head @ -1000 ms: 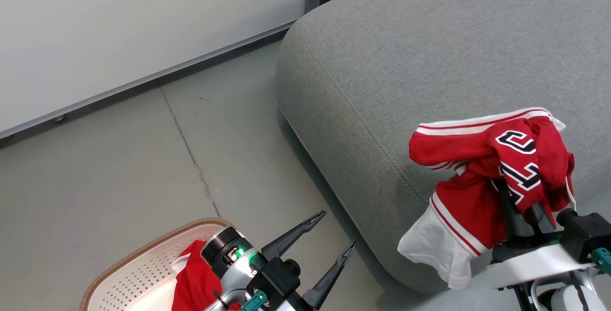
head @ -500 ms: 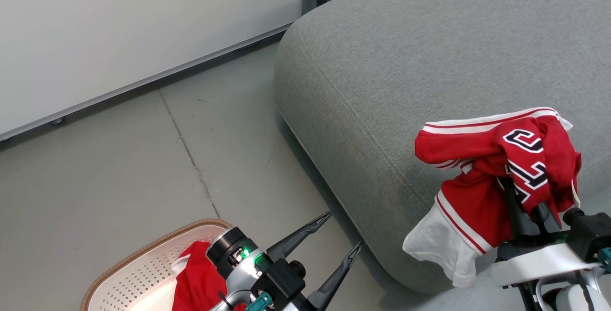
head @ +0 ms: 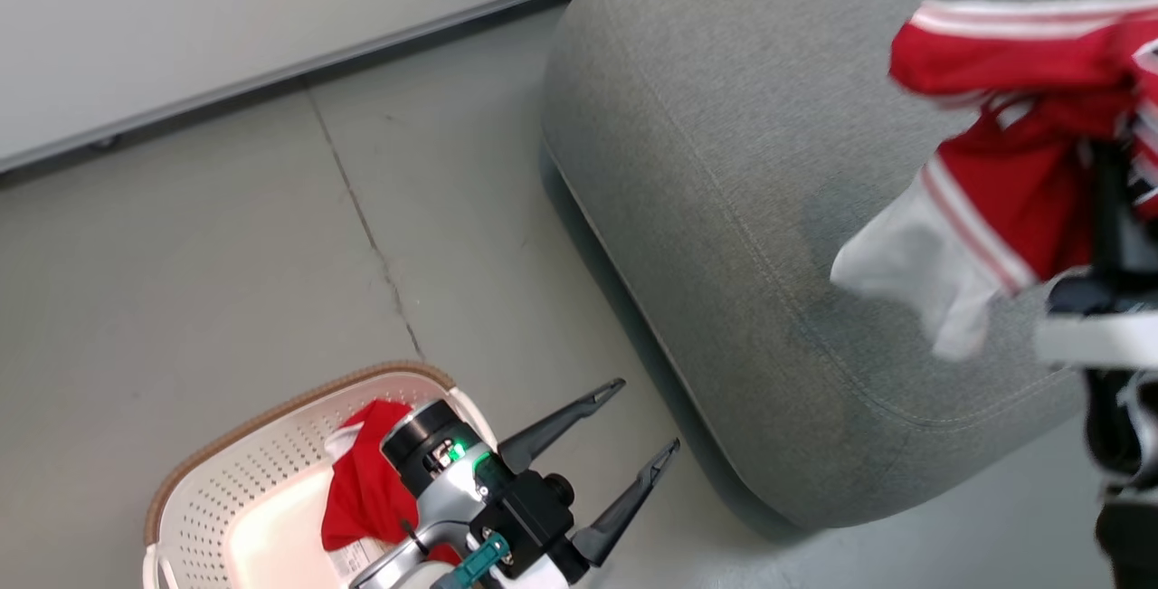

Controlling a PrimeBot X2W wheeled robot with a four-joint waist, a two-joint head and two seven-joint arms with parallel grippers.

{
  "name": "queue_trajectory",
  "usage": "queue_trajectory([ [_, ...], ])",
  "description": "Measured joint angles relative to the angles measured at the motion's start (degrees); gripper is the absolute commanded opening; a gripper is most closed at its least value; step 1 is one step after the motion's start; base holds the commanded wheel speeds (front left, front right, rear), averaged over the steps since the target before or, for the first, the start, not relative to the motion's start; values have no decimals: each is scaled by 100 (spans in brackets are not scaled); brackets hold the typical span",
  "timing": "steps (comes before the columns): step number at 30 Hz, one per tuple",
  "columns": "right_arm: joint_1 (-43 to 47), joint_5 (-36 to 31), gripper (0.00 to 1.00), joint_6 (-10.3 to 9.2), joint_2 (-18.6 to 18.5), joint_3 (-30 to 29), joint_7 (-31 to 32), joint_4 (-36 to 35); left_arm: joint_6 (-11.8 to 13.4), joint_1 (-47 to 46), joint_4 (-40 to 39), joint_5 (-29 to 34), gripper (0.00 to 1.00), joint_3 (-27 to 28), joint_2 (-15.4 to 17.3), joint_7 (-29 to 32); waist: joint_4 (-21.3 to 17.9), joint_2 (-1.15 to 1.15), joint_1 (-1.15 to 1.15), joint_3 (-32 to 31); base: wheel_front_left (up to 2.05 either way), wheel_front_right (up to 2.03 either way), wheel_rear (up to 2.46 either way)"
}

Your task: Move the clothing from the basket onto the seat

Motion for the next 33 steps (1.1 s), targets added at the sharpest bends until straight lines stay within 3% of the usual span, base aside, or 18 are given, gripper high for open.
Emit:
queue_trajectory([
  [13, -2174, 1056, 0, 0, -958, -708, -2, 816, -1, -705, -121, -86, 100, -369, 222, 0, 570, 0, 0, 931, 0, 0, 0],
  [21, -2999, 1305, 0, 0, -1660, -933, -2, 2238, 0, -1100, -212, -121, 100, -420, 154, 0, 1063, 0, 0, 1440, 0, 0, 0],
  [33, -3529, 1146, 0, 0, -1983, -592, -1, 4227, 0, -1374, -292, -121, 100, -520, 168, 0, 1545, 0, 0, 2019, 0, 0, 0],
])
